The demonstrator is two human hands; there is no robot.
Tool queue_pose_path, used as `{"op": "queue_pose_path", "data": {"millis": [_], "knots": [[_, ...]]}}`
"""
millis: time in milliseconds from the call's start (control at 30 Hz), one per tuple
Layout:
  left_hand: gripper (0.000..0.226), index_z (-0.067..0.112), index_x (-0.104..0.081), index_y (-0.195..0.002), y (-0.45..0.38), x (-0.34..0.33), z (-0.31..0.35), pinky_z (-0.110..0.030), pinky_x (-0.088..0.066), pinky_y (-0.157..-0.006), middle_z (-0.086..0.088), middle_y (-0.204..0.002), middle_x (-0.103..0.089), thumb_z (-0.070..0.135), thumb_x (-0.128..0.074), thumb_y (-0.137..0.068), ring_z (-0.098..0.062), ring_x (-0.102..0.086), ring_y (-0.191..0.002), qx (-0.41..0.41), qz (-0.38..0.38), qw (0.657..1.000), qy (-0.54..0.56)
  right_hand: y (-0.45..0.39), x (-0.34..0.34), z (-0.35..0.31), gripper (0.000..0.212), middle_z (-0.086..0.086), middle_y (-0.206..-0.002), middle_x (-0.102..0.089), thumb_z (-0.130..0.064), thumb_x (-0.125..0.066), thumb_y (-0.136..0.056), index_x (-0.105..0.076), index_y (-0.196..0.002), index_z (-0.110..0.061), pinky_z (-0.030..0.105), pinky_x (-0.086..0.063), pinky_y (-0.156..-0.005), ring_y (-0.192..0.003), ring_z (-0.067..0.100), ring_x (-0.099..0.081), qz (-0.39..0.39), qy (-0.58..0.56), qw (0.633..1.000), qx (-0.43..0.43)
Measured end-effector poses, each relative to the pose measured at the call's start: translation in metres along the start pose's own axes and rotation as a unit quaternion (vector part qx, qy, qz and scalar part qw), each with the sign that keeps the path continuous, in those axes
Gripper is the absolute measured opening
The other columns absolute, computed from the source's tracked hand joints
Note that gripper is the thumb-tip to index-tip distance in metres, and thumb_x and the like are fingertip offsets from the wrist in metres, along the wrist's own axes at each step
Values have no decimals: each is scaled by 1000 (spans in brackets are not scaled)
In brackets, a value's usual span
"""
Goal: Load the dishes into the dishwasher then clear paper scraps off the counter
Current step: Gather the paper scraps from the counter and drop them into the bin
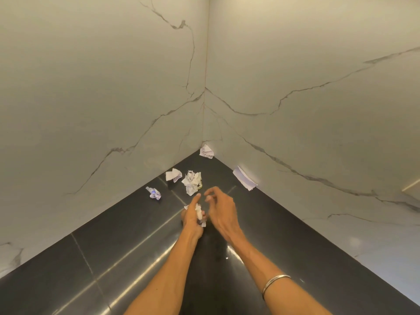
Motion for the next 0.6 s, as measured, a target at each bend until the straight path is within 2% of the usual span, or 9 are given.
{"op": "queue_pose_path", "data": {"millis": [67,167,233,333,433,533,600], "knots": [[34,13,-53,-77,-7,-6,-6,-18,-26,-35,-3,-57,-45,21,-85,-71,-13,-38,-34,-5,-18,1000,-24,-14,23,21,27,-7,-101,-65,-10,-52,-93,-61,-105,-32,27,-48,-73,-97,11,-58,56,64,996,-4],[31,14,-53,-69,-6,-8,-9,-16,-22,-34,-2,-58,-43,24,-81,-77,-11,-35,-32,9,-51,999,-12,-37,51,50,50,5,-131,-50,6,-57,-76,-64,-115,-24,35,-48,-89,-120,25,-44,91,219,971,-18],[32,15,-52,-65,-4,-5,-7,-16,-22,-33,0,-56,-43,26,-79,-80,-10,-35,-30,9,-48,999,-1,-51,62,66,51,9,-140,-44,9,-60,-74,-65,-114,-22,38,-46,-99,-127,30,-42,90,237,966,-49],[33,16,-51,-63,-3,-4,-7,-16,-21,-33,0,-54,-43,27,-77,-81,-10,-36,-30,4,-52,999,5,-69,59,84,41,13,-138,-49,2,-64,-80,-66,-118,-11,37,-42,-102,-126,31,-46,49,261,961,-77],[35,16,-51,-60,-2,-4,-7,-16,-20,-34,0,-54,-43,28,-76,-81,-10,-36,-30,-3,-67,998,12,-73,52,88,35,15,-121,-61,1,-62,-81,-65,-116,1,36,-47,-94,-108,32,-59,48,265,960,-81],[34,16,-53,-60,-1,-3,-5,-17,-22,-33,0,-56,-45,31,-76,-80,-10,-38,-32,-3,-64,998,23,-68,50,89,32,17,-112,-65,6,-63,-80,-65,-112,4,39,-52,-90,-100,34,-62,83,213,970,-86],[32,17,-54,-63,-1,-4,-7,-17,-24,-33,0,-59,-46,34,-76,-80,-10,-40,-33,2,-63,997,34,-61,48,85,33,16,-114,-66,4,-64,-84,-66,-117,0,35,-53,-91,-102,32,-64,94,150,981,-77]]}}
Point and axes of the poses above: each hand's wrist, its own y-axis away from the middle knuckle, its own x-axis out of the back of the hand, z = x × y, the point moved 6 cm from there along -y, towards the middle knuckle
